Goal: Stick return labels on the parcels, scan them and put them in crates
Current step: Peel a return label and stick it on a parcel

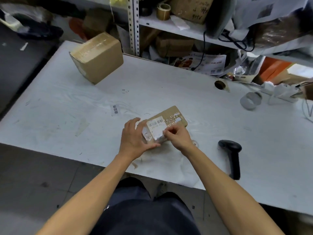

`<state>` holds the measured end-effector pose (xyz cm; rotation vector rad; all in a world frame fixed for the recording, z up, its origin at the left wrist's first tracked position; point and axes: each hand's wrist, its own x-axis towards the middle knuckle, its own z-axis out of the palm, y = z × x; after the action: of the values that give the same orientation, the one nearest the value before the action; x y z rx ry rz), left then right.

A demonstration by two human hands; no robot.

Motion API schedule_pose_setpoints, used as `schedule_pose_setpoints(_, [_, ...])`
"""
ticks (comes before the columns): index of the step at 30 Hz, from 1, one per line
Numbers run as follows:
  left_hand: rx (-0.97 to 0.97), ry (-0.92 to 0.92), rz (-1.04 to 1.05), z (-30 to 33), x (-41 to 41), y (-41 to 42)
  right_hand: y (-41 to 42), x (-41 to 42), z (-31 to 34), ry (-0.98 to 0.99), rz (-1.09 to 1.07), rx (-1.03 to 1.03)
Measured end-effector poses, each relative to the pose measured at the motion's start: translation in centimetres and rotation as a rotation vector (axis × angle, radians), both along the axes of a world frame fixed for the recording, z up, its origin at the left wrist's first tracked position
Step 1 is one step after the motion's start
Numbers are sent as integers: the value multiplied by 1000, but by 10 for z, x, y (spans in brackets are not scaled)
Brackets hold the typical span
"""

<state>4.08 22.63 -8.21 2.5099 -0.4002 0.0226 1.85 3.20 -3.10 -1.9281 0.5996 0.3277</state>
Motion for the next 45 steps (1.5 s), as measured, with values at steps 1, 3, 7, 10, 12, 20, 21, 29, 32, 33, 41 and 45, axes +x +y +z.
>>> schedule_pose_setpoints(1, [0, 122, -37, 2, 1, 3, 4, -1, -2, 14, -33, -23])
schedule_pose_setpoints(3, [-11, 267, -114, 0, 3, 8, 10, -5, -5, 29, -69, -74])
schedule_pose_setpoints(7, [-124, 302, -145, -4, 6, 16, 23, -8, 3, -3, -196, 40])
schedule_pose_setpoints(10, [-194, 287, -166, 1, 5, 23, 28, -10, 14, -89, -322, 172])
schedule_pose_setpoints(12, [-235, 231, -194, 6, 2, 25, 31, -14, 20, -119, -349, 195])
schedule_pose_setpoints(20, [-255, 26, -381, 37, -5, -2, 10, -53, 33, -126, -343, -338])
schedule_pose_setpoints(21, [-253, 19, -402, 41, -9, -9, 6, -60, 37, -111, -345, -392])
schedule_pose_setpoints(29, [-296, -30, -665, 77, -51, -110, -71, -156, 77, -117, -581, -618])
schedule_pose_setpoints(32, [-317, 14, -798, 89, -79, -164, -119, -212, 87, -191, -863, -518])
schedule_pose_setpoints(33, [-324, 29, -849, 92, -90, -182, -135, -232, 89, -210, -939, -471])
schedule_pose_setpoints(41, [-286, 209, -1263, 82, -205, -313, -206, -409, 64, -187, -1276, -291])
schedule_pose_setpoints(45, [-252, 412, -1356, 72, -265, -358, -210, -483, 47, -149, -1462, -278])
